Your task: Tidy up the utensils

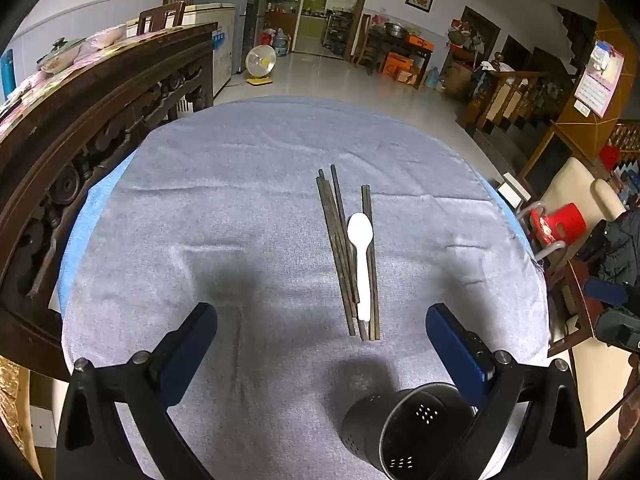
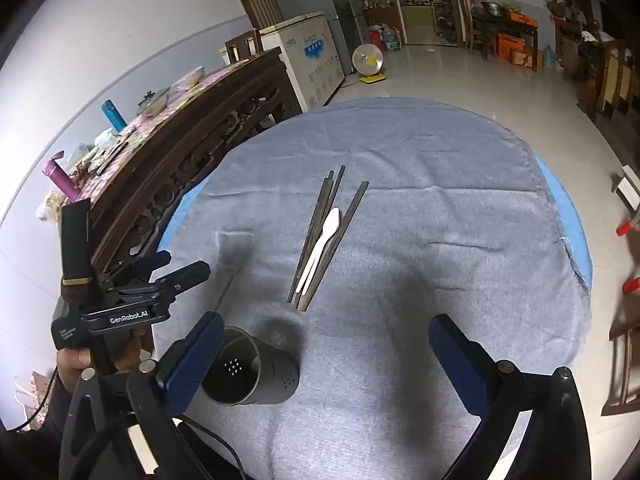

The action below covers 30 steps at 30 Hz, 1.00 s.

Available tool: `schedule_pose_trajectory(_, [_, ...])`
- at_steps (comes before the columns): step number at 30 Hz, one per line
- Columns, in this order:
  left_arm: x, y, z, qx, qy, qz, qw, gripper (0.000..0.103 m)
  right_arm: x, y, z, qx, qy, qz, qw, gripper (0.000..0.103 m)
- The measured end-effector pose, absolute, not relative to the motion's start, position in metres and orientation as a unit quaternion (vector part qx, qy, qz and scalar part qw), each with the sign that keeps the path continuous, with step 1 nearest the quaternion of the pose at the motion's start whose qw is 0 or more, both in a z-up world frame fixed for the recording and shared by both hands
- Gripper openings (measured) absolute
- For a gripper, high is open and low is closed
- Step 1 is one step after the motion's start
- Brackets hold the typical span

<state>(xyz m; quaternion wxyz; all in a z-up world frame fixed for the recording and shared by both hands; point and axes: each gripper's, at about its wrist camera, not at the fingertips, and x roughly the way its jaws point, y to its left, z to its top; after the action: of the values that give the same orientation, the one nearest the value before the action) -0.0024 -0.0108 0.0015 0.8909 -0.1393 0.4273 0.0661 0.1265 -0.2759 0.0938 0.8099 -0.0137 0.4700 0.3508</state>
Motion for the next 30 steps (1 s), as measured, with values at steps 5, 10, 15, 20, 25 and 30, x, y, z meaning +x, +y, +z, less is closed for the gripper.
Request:
schedule_pose_trajectory(5, [-0.003, -0.011, 0.001, -0.142, 0.428, 0.065, 0.890, 0.103, 0.131, -0.278, 0.091, -0.017, 0.470, 0.348, 0.811, 0.103])
schedule_pose_trajectory(10, [-0.003, -0.012, 0.001, -0.139, 0.429, 0.064, 0.890, 0.103, 0.132, -0.278, 0.092, -0.019, 0.469, 0.348, 0.811, 0.103])
schedule_pose_trajectory(15, [-0.002, -0.013, 0.000, -0.137, 0.429, 0.064, 0.890, 0.103, 0.128, -0.277, 0.091, -0.016, 0.466, 0.351, 0.812, 0.103])
schedule_pose_trajectory(20, [-0.002, -0.014, -0.002, -0.138, 0.432, 0.063, 0.889, 0.103, 0.127, -0.276, 0.090, -0.020, 0.463, 0.349, 0.814, 0.103])
schedule_pose_trajectory(25, [-0.003, -0.015, -0.003, -0.137, 0.432, 0.062, 0.889, 0.103, 0.125, -0.275, 0.089, -0.021, 0.467, 0.348, 0.812, 0.103])
schedule_pose_trajectory(30, [-0.002, -0.016, -0.004, -0.135, 0.433, 0.061, 0.889, 0.103, 0.125, -0.276, 0.088, -0.021, 0.466, 0.348, 0.813, 0.103])
